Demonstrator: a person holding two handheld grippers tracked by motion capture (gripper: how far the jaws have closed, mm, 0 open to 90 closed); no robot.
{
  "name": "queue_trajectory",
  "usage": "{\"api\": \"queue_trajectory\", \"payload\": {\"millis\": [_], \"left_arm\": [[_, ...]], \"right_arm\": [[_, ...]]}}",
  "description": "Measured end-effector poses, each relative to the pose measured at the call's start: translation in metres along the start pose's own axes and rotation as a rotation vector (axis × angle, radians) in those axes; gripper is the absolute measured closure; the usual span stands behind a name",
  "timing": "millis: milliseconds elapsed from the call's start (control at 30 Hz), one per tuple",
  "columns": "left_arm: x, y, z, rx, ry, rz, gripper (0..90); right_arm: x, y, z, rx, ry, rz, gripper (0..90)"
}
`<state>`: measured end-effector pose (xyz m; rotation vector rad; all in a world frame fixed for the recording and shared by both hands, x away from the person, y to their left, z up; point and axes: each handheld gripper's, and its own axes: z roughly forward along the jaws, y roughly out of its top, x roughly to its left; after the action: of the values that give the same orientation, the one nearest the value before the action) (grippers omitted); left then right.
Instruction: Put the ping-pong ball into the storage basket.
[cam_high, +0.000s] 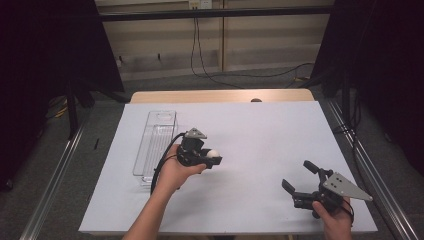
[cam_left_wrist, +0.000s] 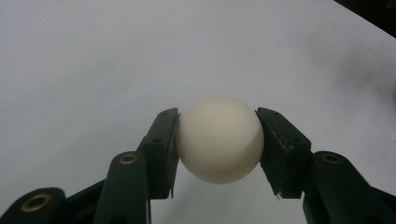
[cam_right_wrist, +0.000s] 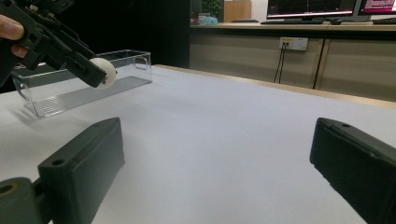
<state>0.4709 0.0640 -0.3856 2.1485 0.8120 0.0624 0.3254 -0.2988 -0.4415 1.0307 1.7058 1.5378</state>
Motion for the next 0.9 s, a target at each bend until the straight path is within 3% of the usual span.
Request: {"api": "queue_trajectory", "payload": {"millis": [900], "left_arm": [[0.0058, 0.0000, -0.0095, -0.003, 0.022, -0.017, 51.2]], "right_arm": [[-0.0006, 0.0001, -0.0005, 0.000, 0.005, -0.008, 2.7]]}}
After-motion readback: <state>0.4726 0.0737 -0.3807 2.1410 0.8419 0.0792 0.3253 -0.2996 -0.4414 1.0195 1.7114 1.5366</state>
